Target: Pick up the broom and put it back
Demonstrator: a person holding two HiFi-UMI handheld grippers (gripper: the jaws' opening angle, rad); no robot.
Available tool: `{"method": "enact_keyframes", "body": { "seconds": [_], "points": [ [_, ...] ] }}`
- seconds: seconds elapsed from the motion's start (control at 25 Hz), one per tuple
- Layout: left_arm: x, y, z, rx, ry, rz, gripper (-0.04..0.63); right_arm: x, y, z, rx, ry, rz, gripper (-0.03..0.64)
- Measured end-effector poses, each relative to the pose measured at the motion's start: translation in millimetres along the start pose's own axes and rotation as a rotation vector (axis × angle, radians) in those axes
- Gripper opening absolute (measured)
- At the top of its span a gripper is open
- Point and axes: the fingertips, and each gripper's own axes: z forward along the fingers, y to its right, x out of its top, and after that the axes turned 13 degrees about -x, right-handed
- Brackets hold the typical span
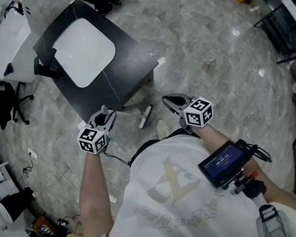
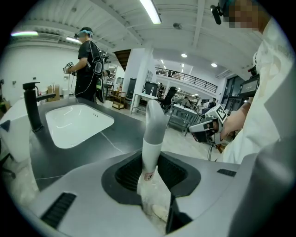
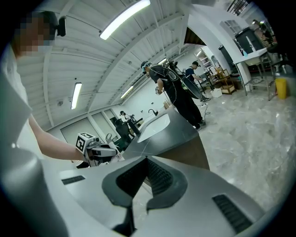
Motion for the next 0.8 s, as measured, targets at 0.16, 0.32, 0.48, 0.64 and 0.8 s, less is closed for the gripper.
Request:
{"method": "enact_keyframes", "body": {
  "seconds": [0.16,0.32,0.48,0.64,0.8],
  "points": [
    [0.1,-18.1,-0.1,0.031,0.026,-0.039,0.110,4.0,10.6,7.0,-0.001,0.000,0.010,0.015],
    [-1.1,-31.1,-3.3,0.073,0.044,-0.067,0.110,3.9,17.7,10.6,-0.002,0.002,0.024,0.015],
    [-0.3,-35.5,-7.1,0.095,0.051,-0.080,0.110,7.4,19.4,11.8,-0.003,0.005,0.032,0.015],
    [-1.0,-35.7,-9.2,0.121,0.051,-0.081,0.114,9.2,17.9,12.9,0.004,0.008,0.030,0.015],
    [0.5,-36.5,-11.0,0.154,0.074,-0.093,0.129,9.5,15.7,14.1,0.010,0.005,0.027,0.015]
  ]
}}
